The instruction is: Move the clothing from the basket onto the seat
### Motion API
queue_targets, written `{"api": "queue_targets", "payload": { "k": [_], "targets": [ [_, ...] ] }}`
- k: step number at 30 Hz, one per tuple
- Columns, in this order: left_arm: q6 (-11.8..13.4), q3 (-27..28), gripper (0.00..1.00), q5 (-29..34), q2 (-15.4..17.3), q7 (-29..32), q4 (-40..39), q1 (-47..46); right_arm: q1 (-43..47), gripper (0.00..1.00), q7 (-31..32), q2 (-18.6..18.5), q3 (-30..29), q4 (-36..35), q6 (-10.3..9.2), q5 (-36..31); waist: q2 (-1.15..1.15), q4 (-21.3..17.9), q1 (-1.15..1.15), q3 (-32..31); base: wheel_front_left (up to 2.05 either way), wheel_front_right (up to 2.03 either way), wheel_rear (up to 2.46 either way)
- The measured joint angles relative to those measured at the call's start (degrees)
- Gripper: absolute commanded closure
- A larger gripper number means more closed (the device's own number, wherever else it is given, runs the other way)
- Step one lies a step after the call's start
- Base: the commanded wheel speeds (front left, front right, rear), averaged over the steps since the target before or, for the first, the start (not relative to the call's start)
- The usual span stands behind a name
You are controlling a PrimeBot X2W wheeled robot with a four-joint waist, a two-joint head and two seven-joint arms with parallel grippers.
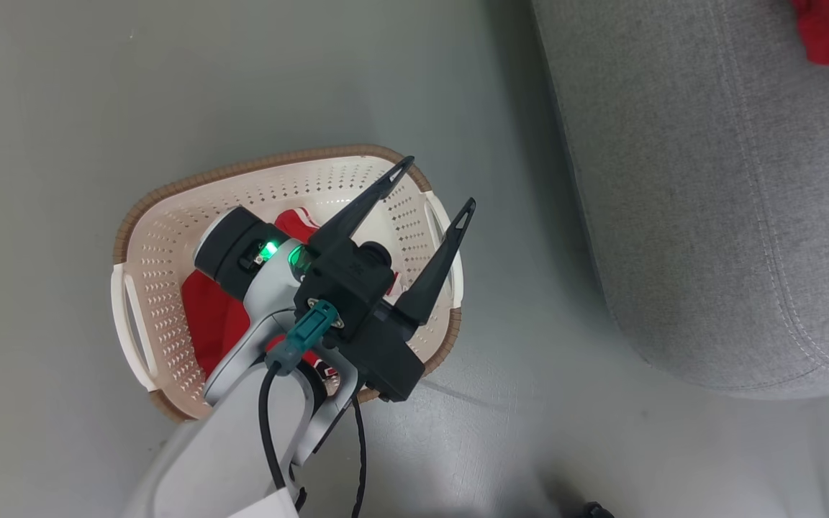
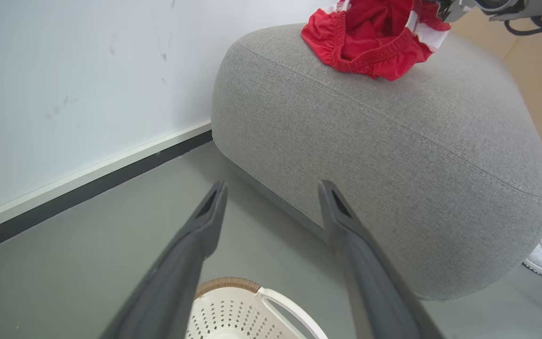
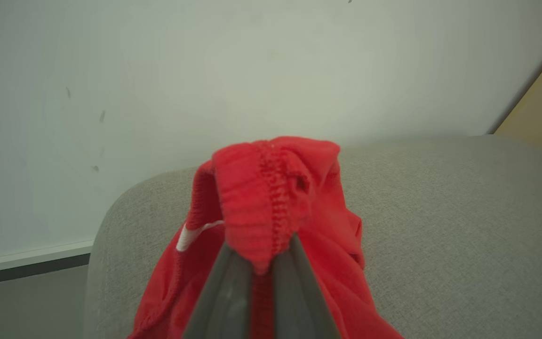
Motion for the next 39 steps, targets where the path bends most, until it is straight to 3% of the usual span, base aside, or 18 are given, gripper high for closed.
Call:
{"api": "queue_targets", "payload": {
  "k": [5, 6, 7, 8, 9, 10, 22, 39],
  "targets": [
    [0.02, 0.10, 0.00, 0.00, -0.01, -0.01, 0.27, -0.29, -0.03, 1.00, -0.02, 1.96, 1.32, 2.32, 0.82, -0.62, 0.00, 0.40, 0.00, 0.34, 0.00, 0.00, 0.00],
    [0.08, 0.24, 0.00, 0.00, 0.00, -0.11, 0.37, -0.29, -0.10, 0.93, -0.03, 2.04, 1.54, 2.80, 0.99, -0.88, 0.00, 0.41, 0.00, 0.35, 0.00, 0.00, 0.00],
    [0.10, 0.36, 0.00, 0.00, 0.01, -0.23, 0.49, -0.29, -0.14, 0.62, -0.23, 2.13, 1.87, 3.03, 1.01, -1.23, 0.00, 0.37, 0.00, 0.32, 0.00, 0.00, 0.00],
    [0.10, 0.37, 0.00, -0.01, -0.02, -0.27, 0.71, -0.29, -0.14, 0.53, -0.43, 2.21, 2.15, 3.22, 1.04, -1.66, 0.00, 0.32, 0.00, 0.24, 0.00, 0.00, 0.00],
    [0.14, 0.41, 0.00, -0.01, -0.03, -0.45, 0.99, -0.29, -0.13, 0.19, -0.44, 2.26, 2.40, 3.42, 1.05, -1.89, 0.00, 0.26, 0.00, 0.14, 0.00, 0.00, 0.00],
    [0.37, 0.49, 0.00, -0.01, -0.02, -0.76, 1.20, -0.29, -0.12, 0.00, -0.44, 2.33, 2.59, 3.64, 1.31, -2.00, 0.00, 0.19, 0.00, 0.02, 0.00, 0.00, 0.00],
    [0.58, 1.38, 0.00, -1.05, -0.49, -3.75, 4.82, -0.18, 4.89, 0.00, -0.52, 4.01, 4.99, 4.77, 2.87, -4.21, -0.01, -1.70, 0.00, -3.39, 0.00, 0.00, 0.00],
    [1.60, 2.65, 0.00, -4.70, -2.05, -9.56, 11.46, 4.92, 16.85, 0.00, -0.53, 5.56, 6.92, -3.52, 3.87, -6.66, -0.02, -1.54, -0.02, -14.06, 0.00, 0.00, 0.00]
  ]
}}
